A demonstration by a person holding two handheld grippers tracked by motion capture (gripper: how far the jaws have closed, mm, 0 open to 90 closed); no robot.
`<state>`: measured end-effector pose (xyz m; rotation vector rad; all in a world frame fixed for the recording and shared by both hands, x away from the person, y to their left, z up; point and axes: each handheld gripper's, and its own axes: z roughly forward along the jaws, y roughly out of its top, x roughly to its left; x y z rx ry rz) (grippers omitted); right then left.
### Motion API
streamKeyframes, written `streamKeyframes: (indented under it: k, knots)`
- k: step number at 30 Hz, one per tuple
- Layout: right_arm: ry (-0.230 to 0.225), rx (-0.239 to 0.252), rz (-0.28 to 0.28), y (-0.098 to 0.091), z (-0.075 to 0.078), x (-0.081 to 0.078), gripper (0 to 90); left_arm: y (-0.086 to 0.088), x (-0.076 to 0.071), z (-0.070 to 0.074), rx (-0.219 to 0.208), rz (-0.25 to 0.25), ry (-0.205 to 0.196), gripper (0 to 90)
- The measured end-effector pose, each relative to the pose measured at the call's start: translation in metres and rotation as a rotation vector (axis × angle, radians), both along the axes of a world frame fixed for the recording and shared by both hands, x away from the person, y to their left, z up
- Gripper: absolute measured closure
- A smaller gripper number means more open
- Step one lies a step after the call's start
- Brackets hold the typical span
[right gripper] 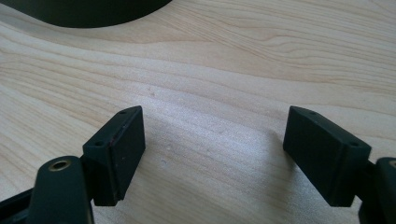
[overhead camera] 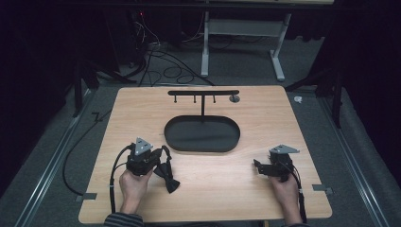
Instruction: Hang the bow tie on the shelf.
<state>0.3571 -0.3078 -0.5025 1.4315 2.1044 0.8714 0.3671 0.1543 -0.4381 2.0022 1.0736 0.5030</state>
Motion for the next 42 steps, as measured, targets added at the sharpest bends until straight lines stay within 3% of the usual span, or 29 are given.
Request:
streamKeyframes:
  k: [5, 18, 24, 33, 42]
  knots:
    - [0.000, 0.000, 0.000, 0.000, 0.000, 0.000, 21.9, -0.003, -0.001, 0.014, -0.015, -0.017, -0.034, 87.7]
    - [0.002, 0.001, -0.001, 0.000, 0.000, 0.000, 21.9, -0.011, 0.008, 0.034, -0.036, -0.055, -0.072, 87.8]
    - [0.002, 0.001, -0.001, 0.000, 0.000, 0.000, 21.9, -0.023, 0.014, 0.044, 0.007, -0.102, -0.082, 87.7]
    - [0.001, 0.000, 0.000, 0.000, 0.000, 0.000, 21.9, -0.025, 0.021, 0.060, -0.052, -0.133, -0.096, 87.8]
    - [0.002, 0.002, -0.001, 0.000, 0.000, 0.000, 21.9, -0.042, 0.030, 0.073, -0.037, -0.179, -0.109, 87.7]
